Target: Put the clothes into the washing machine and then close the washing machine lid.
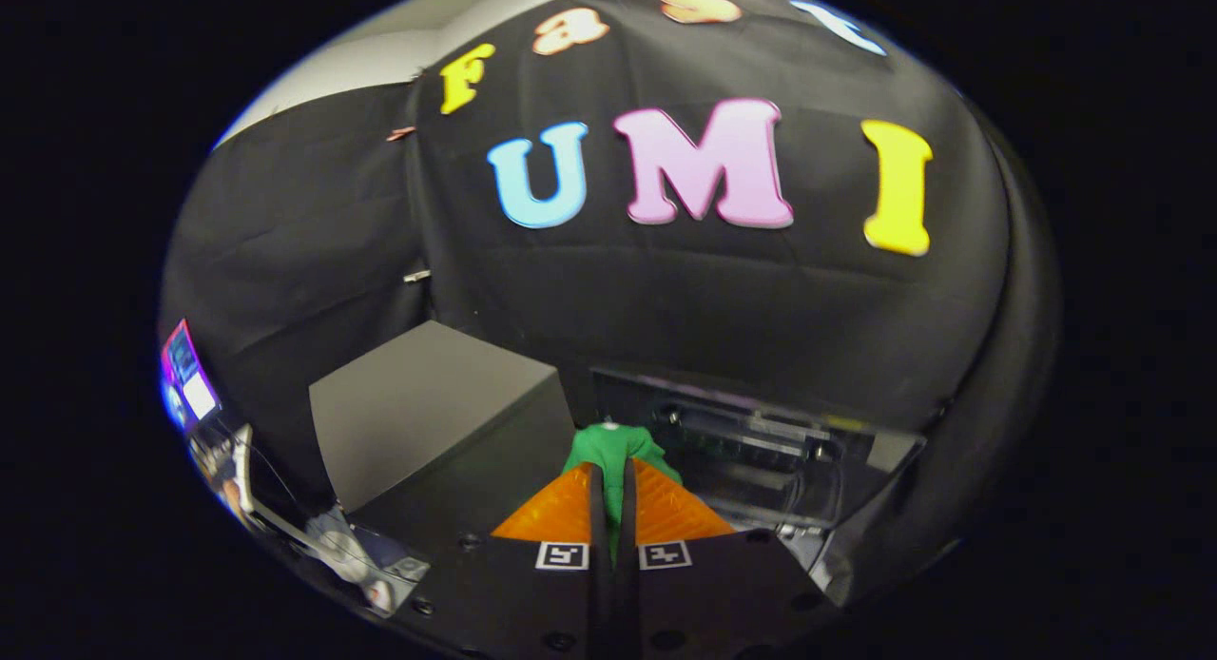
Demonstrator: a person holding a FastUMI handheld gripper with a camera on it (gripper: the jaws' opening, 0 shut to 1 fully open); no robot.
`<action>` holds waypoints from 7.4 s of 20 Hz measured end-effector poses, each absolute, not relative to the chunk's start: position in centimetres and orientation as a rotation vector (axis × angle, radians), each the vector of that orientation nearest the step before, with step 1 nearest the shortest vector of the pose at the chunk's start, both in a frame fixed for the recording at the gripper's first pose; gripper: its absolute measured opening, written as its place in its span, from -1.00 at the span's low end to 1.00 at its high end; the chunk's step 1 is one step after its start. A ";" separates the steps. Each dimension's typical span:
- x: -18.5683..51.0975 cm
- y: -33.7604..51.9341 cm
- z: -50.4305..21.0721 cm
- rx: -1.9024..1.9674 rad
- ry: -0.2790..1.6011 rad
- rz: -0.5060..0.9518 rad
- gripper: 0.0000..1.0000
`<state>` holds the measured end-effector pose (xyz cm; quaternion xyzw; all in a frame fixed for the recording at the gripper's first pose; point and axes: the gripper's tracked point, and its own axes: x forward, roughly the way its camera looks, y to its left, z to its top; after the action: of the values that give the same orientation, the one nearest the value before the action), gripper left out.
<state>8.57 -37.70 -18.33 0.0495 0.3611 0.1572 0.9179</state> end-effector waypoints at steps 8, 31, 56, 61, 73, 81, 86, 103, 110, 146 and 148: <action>8.8 -41.5 -25.6 0.089 0.853 0.141 -0.91; 1.4 -44.7 -45.5 0.029 1.233 -0.050 -0.91; 9.2 -40.6 -30.6 0.013 0.900 0.064 0.98; 20.6 -40.9 -18.9 -0.051 0.538 0.116 0.96; 28.8 -48.1 -26.1 0.055 0.630 -0.119 1.00; 28.5 -48.1 -26.0 0.052 0.635 -0.104 0.99; 28.6 -48.3 -25.9 0.048 0.638 -0.110 0.99; 21.9 -48.1 -28.2 -0.068 0.784 -0.240 0.95; 22.4 -45.3 -24.4 -0.013 0.604 -0.234 0.95; 26.2 -36.0 -9.1 -0.050 0.155 -0.089 0.94; 26.4 -36.0 -8.4 -0.036 0.138 -0.093 0.94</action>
<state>26.35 -35.97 -8.40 -0.0182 0.0687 -0.0463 0.9964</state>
